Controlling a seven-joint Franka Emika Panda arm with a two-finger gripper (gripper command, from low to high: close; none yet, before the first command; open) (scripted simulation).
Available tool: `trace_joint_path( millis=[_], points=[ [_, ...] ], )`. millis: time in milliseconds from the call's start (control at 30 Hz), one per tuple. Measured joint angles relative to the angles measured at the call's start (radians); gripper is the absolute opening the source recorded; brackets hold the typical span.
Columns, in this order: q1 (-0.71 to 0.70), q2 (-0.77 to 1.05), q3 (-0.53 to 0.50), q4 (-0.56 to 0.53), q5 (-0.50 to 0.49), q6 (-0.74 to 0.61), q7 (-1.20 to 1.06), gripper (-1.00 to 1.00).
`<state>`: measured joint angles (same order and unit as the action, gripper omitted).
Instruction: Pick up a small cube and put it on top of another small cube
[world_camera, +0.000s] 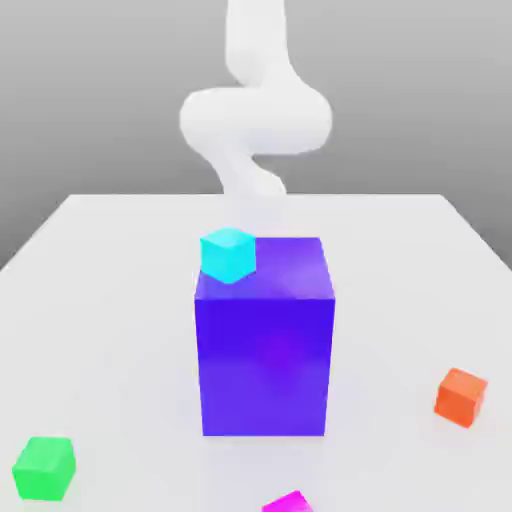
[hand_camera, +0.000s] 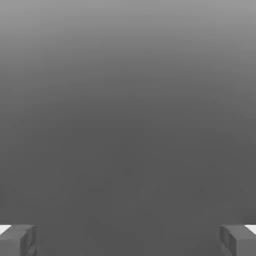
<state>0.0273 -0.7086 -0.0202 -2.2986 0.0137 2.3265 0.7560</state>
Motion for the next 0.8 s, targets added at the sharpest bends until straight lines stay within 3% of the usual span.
trace_joint_path(
  millis=[533,800],
  points=[
    [0.111,0.587,-0.069,0.009,0.106,0.169,-0.295,0.00],
    [0.124,0.873,-0.060,0.012,0.104,0.257,-0.402,0.00]
  ],
)
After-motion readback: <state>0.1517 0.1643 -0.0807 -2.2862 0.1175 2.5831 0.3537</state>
